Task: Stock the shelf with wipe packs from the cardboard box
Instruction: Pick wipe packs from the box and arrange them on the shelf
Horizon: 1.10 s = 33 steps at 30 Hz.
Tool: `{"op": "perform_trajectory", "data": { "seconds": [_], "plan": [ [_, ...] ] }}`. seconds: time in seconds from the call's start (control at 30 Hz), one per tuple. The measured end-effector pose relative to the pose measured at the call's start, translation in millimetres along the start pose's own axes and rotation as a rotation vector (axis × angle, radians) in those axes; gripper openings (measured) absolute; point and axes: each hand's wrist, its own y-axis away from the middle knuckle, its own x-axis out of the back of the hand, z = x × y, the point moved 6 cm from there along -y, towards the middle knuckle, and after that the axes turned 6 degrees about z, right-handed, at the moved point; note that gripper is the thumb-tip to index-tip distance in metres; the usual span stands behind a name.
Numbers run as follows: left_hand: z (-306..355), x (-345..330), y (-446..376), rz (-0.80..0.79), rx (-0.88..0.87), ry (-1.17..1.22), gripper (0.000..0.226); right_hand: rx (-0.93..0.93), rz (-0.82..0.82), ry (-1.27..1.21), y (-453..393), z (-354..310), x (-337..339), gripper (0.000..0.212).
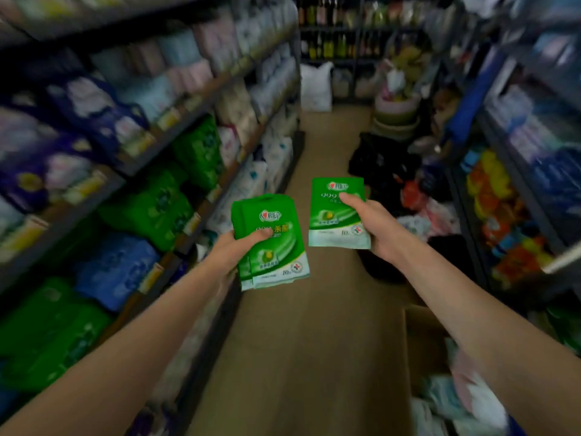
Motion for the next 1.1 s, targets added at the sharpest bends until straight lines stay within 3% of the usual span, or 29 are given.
{"op": "perform_trajectory", "data": {
  "seconds": [0.23, 0.4, 0.5, 0.6, 0.7, 0.77, 0.87, 0.93, 1.0, 1.1],
  "plan": [
    [96, 149, 0, 0.178, -0.162, 0.115, 0.02, 0.238, -0.408, 0.097, 11, -73, -219, 0.017],
    [153, 230, 12, 0.24, -0.348, 0.274, 0.055, 0.309, -0.474, 0.034, 25, -111, -320, 0.018],
    [187, 253, 20, 0.191, -0.478, 0.292, 0.055, 0.397, -0.557, 0.018, 34, -134, -373, 0.014],
    [226, 285, 30, 0.23, -0.61, 0.28, 0.07, 0.496, -0.68, 0.059, 39, -162, -426, 0.017],
    [265, 327, 38, 0.405, -0.718, 0.152, 0.064, 0.558, -0.88, 0.145, 47, -190, -474, 0.041],
    [292, 352, 46, 0.51, -0.813, 0.029, 0.043, 0.6, -1.014, 0.17, 50, -207, -503, 0.058],
    [330, 383, 58, 0.609, -0.909, -0.206, 0.028, 0.644, -1.208, 0.135, 54, -234, -547, 0.051],
    [346, 410, 69, 0.703, -0.871, -0.358, 0.039, 0.644, -1.294, 0.13, 53, -246, -582, 0.05],
    [355, 444, 86, 0.871, -0.823, -0.477, 0.061, 0.611, -1.379, 0.148, 50, -248, -626, 0.055],
    [359, 497, 117, 1.137, -0.734, -0.622, 0.084, 0.579, -1.446, 0.194, 52, -234, -693, 0.046]
  ]
}}
